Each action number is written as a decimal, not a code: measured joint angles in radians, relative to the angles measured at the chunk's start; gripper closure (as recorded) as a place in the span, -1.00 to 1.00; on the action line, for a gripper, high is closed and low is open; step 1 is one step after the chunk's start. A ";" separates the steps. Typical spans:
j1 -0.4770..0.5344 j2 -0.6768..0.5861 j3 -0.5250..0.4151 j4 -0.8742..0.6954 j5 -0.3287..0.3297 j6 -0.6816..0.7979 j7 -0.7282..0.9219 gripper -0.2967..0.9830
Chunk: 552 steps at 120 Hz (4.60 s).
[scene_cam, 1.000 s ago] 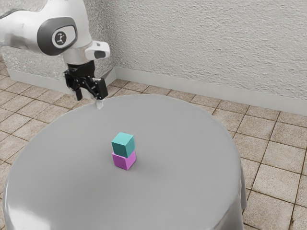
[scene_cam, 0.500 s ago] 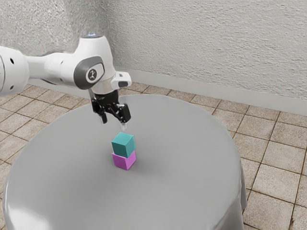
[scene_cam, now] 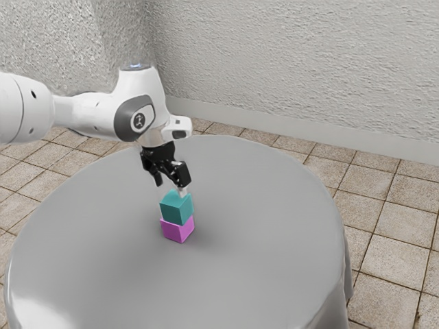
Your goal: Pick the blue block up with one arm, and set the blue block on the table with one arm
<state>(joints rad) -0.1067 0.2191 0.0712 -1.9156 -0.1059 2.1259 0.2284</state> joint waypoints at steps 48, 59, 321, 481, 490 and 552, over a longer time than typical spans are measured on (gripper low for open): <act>-0.002 0.006 -0.001 -0.020 -0.055 0.022 0.067 -0.54; -0.001 0.012 -0.001 -0.019 -0.054 0.030 0.076 -0.54; -0.001 0.127 0.034 0.007 -0.087 0.134 -0.002 -0.40; -0.003 0.024 0.163 0.006 -0.049 0.025 -0.093 0.01; -0.001 0.027 0.181 0.006 -0.038 0.009 -0.093 0.00; 0.007 0.193 0.205 0.061 -0.041 0.003 -0.088 0.01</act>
<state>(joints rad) -0.0994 0.4126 0.2759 -1.8550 -0.1467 2.1293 0.1401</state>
